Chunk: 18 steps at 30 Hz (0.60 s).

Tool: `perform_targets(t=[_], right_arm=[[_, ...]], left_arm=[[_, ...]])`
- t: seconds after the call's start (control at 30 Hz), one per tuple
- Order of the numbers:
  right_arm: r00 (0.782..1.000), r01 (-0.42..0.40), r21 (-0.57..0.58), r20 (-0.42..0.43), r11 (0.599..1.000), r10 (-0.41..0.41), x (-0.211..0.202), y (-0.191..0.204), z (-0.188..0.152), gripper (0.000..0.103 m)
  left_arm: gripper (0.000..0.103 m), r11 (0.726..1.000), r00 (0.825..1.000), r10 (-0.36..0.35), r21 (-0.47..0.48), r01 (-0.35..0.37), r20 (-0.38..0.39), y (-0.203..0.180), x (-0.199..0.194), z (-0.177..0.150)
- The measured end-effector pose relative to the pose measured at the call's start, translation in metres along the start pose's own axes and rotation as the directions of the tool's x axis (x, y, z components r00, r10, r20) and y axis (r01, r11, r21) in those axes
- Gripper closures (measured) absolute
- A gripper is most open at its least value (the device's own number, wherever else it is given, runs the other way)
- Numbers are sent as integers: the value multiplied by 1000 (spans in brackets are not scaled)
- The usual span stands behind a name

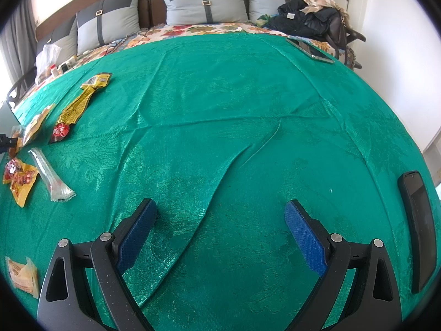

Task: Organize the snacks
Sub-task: 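Close the left gripper on the orange sausage while the right grasps the clear tube snack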

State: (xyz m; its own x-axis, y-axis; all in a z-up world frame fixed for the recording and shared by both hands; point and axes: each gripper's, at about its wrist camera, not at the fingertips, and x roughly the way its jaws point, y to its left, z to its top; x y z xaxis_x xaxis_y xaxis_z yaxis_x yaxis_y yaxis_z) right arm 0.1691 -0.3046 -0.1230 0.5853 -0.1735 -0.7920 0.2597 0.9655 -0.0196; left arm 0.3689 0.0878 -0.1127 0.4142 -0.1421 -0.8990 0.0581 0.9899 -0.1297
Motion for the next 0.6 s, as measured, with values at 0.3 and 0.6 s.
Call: perform_targets(t=[0.3,0.6], right_arm=[[1000,0,0,0,1000,0,0,0,0,7],[1000,0,0,0,1000,0,0,0,0,7]], left_arm=[[87,992,991,-123,-28,121,-44,20,-45,-99],[11,970,993,-112,-214,118,40,38,-58,-95]])
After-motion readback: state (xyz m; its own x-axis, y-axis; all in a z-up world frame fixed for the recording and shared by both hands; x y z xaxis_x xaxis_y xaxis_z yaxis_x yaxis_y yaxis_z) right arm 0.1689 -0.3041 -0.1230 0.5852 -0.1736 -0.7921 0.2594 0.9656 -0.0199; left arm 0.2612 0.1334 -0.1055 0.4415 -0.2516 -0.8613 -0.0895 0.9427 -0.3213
